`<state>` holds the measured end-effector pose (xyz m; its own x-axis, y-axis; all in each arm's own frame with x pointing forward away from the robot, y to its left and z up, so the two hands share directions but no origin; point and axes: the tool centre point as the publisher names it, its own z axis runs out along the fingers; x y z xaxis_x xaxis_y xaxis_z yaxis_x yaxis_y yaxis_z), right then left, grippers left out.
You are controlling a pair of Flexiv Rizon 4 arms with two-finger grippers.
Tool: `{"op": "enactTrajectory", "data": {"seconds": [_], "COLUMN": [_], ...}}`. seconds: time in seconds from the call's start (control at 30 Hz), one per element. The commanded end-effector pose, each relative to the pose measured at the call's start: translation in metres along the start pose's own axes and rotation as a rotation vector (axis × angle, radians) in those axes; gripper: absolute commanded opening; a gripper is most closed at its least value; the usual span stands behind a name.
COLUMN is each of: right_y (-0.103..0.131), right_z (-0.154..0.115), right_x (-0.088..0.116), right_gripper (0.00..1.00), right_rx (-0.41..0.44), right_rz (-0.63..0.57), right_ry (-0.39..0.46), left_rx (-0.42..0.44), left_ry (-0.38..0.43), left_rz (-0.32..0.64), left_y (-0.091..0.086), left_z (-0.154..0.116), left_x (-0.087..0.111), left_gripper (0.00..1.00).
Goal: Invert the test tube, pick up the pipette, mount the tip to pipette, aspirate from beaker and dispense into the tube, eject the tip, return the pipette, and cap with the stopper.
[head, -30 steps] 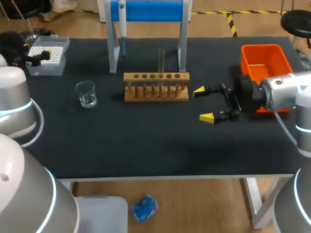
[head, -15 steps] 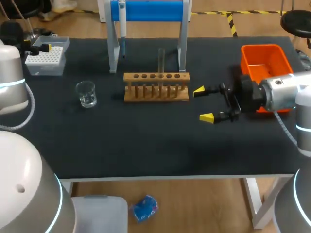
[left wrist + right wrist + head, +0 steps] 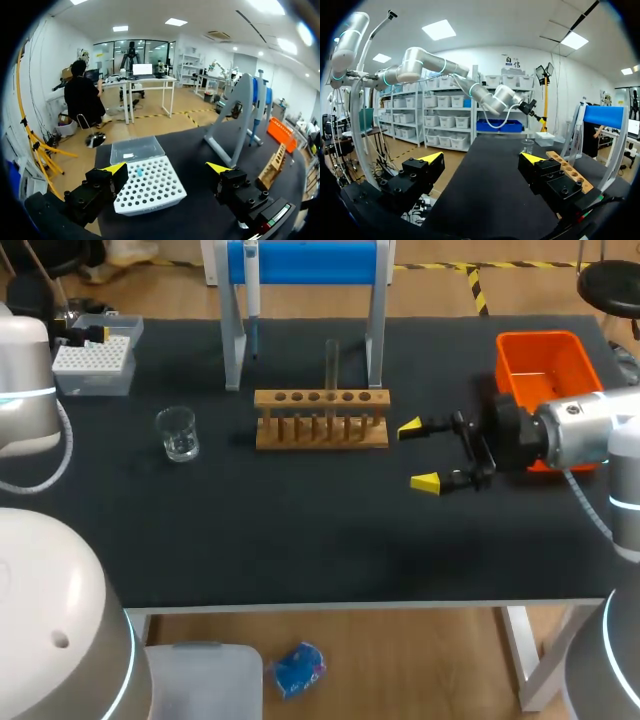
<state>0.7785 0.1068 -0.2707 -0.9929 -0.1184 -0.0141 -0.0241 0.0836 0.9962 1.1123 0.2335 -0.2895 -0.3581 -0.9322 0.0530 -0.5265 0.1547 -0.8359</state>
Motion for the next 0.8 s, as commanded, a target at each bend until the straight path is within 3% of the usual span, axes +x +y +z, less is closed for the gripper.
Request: {"op": "enactTrajectory", "data": {"seconds": [0.03, 0.23, 0.27, 0.33, 0.4, 0.47, 0.5, 0.53, 0.8], "right_y": [0.000, 0.000, 0.000, 0.000, 0.000, 0.000, 0.000, 0.000, 0.000], "right_z": [0.000, 0.000, 0.000, 0.000, 0.000, 0.000, 0.000, 0.000, 0.000], "right_x": [0.000, 0.000, 0.000, 0.000, 0.000, 0.000, 0.000, 0.000, 0.000], "right_gripper": [1.00, 1.00, 1.00, 1.00, 1.00, 1.00, 1.00, 1.00, 1.00], "right_rx": [0.000, 0.000, 0.000, 0.000, 0.000, 0.000, 0.000, 0.000, 0.000], "right_rz": [0.000, 0.000, 0.000, 0.000, 0.000, 0.000, 0.000, 0.000, 0.000], "right_ry": [0.000, 0.000, 0.000, 0.000, 0.000, 0.000, 0.000, 0.000, 0.000], "left_rx": [0.029, 0.036, 0.035, 0.029, 0.023, 0.020, 0.015, 0.013, -0.006], "left_ry": [-0.038, -0.008, -0.006, -0.003, 0.003, 0.002, 0.004, 0.003, 0.005], "left_rz": [-0.002, 0.033, 0.036, 0.046, 0.045, 0.044, 0.045, 0.043, 0.059], "left_y": [0.002, 0.011, 0.012, 0.015, 0.017, 0.020, 0.022, 0.023, 0.030], "left_z": [0.007, 0.014, 0.015, 0.019, 0.023, 0.027, 0.030, 0.032, 0.049], "left_x": [0.006, 0.003, 0.003, 0.001, -0.001, -0.004, -0.006, -0.008, -0.022], "left_gripper": [1.00, 1.00, 0.89, 0.89, 0.80, 0.65, 0.52, 0.50, 0.47]}}
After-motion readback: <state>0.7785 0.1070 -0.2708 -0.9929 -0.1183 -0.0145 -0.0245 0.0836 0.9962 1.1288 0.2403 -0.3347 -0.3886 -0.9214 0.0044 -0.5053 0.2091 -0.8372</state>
